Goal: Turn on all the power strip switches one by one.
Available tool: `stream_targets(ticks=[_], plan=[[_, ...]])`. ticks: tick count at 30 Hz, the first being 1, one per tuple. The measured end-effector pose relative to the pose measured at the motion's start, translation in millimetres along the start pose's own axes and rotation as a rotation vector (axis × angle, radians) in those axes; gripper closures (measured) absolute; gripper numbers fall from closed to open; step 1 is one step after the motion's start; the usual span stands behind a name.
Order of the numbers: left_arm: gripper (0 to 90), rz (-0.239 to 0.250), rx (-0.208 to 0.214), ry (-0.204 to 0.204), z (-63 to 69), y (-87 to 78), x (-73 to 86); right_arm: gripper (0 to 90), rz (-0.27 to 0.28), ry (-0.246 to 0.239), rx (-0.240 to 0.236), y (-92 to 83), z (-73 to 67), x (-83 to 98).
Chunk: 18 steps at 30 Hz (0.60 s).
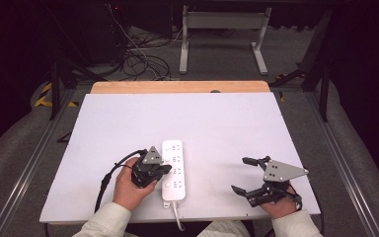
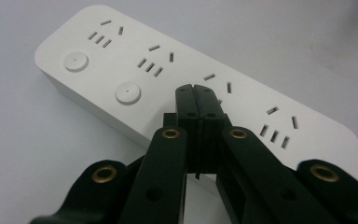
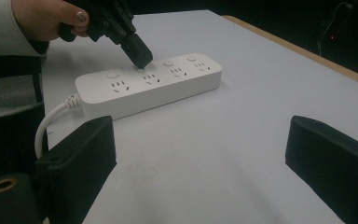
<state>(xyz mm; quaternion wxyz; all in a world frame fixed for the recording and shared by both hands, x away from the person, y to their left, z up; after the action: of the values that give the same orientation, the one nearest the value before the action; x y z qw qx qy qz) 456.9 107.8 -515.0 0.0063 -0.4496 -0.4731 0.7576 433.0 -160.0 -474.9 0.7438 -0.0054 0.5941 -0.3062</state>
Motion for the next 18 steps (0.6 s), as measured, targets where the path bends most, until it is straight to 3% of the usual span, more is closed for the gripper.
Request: stream_targets(ticks=[18], plan=[[90.0,-0.012,-0.008,0.012,0.0,0.5,0.5,8.8,-0.002,-0.001,-0.003,0.1,-0.5,0.1]])
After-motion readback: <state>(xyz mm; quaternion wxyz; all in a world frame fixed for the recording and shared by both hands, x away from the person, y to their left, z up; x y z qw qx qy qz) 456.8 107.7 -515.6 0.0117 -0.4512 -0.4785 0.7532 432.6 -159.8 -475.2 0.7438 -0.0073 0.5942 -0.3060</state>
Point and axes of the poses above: each handheld gripper's, and its own axes: y roughly forward along the jaws, x roughly out of its underside, z roughly to its right, the point moved 8 cm from there along y, roughly forward along the jaws, and after that the axes turned 12 degrees about -y, right-handed, at the moved point
